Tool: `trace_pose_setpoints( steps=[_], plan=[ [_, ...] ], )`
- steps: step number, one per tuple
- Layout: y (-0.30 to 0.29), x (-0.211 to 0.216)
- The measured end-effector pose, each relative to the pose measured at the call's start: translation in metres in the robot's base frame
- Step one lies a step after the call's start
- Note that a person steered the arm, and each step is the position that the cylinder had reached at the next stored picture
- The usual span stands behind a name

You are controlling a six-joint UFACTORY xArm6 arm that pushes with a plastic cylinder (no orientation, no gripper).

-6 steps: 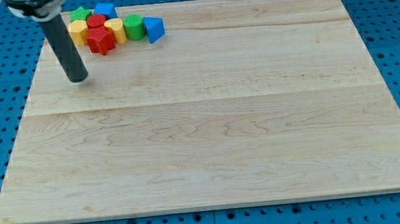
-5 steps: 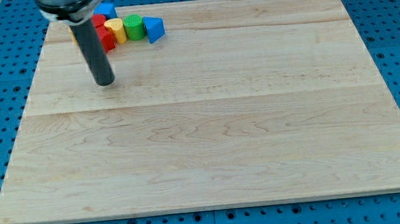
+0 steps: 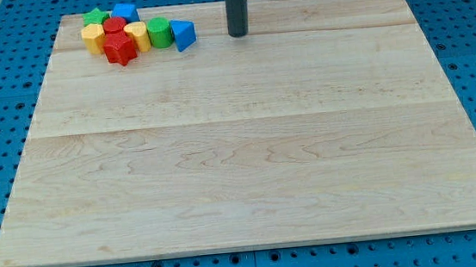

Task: Push the blue triangle below the green circle

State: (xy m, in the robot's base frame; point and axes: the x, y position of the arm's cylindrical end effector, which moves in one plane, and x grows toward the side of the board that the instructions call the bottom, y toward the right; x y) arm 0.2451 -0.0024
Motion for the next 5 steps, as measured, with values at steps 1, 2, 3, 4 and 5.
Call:
trace_pose_setpoints(
  steps=[1, 2, 3, 4, 5],
  plan=[
    [-0.051, -0.013],
    [-0.061, 0.008],
    [-0.078, 0.052],
    [-0.074, 0.040],
    [-0.097, 0.051]
  ],
)
